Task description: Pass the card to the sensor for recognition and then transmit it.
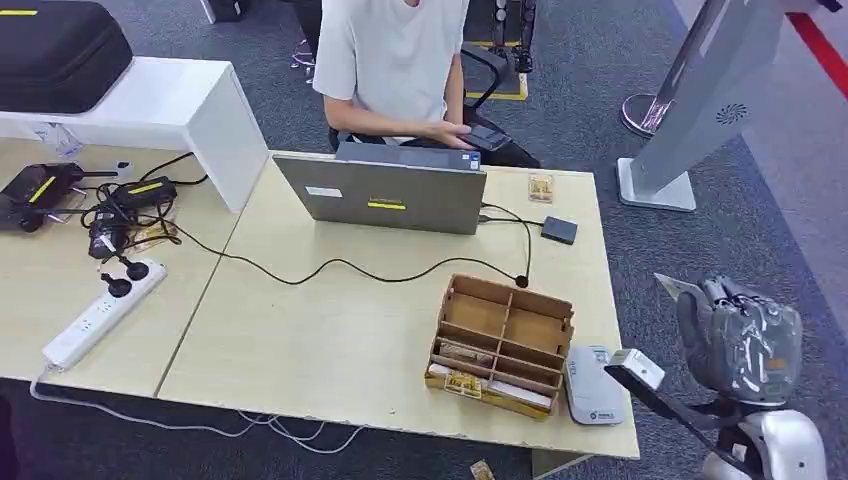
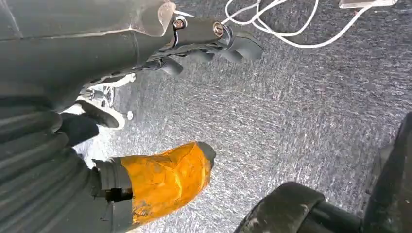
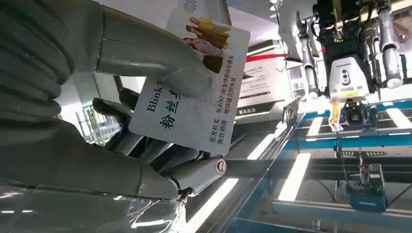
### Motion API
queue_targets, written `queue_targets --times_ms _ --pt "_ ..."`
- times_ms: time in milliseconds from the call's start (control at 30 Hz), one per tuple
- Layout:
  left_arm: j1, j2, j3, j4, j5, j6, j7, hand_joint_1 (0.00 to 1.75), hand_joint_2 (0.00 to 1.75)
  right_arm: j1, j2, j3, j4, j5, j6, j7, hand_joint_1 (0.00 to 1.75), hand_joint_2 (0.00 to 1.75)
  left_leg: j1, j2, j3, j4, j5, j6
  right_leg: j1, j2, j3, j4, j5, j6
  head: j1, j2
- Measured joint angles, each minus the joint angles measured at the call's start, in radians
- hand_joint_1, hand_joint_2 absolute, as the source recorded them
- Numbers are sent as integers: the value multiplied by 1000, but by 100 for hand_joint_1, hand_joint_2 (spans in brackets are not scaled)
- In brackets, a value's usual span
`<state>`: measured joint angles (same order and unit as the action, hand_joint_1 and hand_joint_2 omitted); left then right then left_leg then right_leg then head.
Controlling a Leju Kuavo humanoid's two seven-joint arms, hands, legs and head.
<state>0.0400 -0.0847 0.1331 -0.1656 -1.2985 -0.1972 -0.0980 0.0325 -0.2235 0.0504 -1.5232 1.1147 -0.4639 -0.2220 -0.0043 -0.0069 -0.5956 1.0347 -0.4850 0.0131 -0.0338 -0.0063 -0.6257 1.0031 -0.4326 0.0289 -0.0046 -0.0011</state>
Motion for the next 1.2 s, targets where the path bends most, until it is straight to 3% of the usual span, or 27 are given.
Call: queue_targets --times_ms 300,833,1200 --pt "-1 -4 11 0 -4 5 1 0 175 74 30 28 10 -18 50 -15 175 175 0 1 0 0 0 0 0 1 0 0 0 0 0 0" --pt "-2 -5 17 0 -7 6 -1 0 175 30 77 149 167 13 70 5 175 175 0 1 0 0 0 0 0 1 0 0 0 0 0 0" --pt "-2 -5 18 0 -1 6 1 0 175 9 84 180 218 4 71 13 175 175 0 2 1 0 0 0 0 1 0 0 0 0 0 0"
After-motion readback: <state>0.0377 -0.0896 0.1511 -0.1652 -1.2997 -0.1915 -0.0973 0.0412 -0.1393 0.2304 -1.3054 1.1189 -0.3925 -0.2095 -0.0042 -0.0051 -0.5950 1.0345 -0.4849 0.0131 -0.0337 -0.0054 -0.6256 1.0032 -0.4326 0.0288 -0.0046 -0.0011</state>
